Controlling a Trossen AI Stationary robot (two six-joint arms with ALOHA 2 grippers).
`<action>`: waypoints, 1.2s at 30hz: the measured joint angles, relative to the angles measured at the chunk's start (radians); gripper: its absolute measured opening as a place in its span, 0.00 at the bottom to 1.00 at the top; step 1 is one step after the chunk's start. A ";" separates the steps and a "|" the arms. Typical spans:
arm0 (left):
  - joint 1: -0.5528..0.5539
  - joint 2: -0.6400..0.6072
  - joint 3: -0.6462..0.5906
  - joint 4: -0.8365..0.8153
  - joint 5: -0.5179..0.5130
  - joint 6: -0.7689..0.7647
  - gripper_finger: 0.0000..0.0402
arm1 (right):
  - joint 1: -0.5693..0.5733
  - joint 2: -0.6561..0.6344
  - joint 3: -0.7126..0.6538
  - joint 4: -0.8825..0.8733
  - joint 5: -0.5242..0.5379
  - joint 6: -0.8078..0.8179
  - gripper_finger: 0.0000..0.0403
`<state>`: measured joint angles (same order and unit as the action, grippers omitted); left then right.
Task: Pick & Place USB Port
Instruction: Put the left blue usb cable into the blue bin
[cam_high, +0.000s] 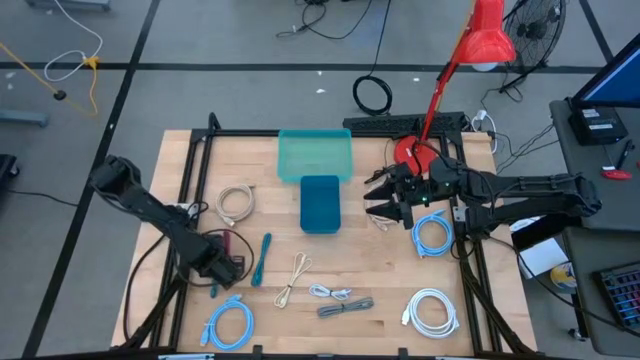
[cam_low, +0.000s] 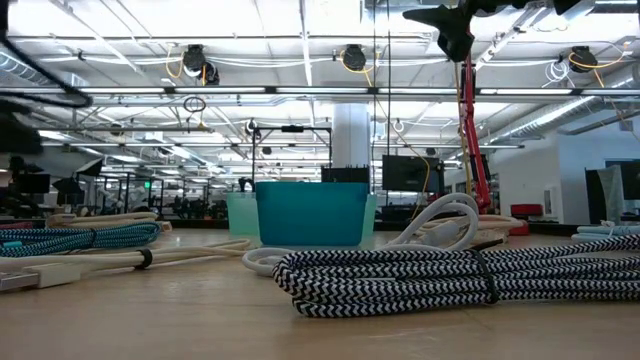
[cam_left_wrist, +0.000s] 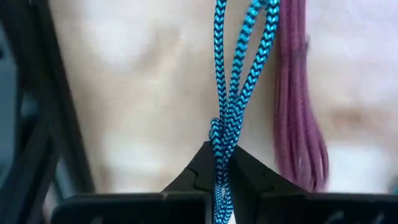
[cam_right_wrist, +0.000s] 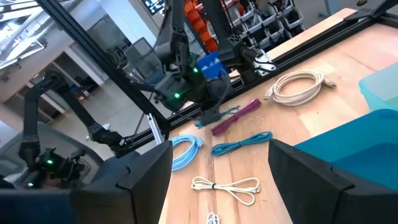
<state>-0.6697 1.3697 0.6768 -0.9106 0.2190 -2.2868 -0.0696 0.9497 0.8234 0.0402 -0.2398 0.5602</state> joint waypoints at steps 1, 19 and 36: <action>-0.004 -0.009 0.023 -0.043 0.002 0.001 0.05 | 0.000 0.000 0.000 0.000 0.000 -0.005 0.63; 0.386 -0.041 0.393 0.041 -0.597 0.438 0.04 | 0.000 0.000 0.000 -0.006 0.004 -0.057 0.63; 0.782 0.318 0.454 0.639 -0.176 0.997 0.04 | 0.000 0.000 -0.001 -0.028 0.025 -0.061 0.63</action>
<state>0.1122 1.6877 1.1309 -0.2711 0.0435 -1.2895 -0.0700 0.9497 0.8227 0.0120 -0.2147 0.4997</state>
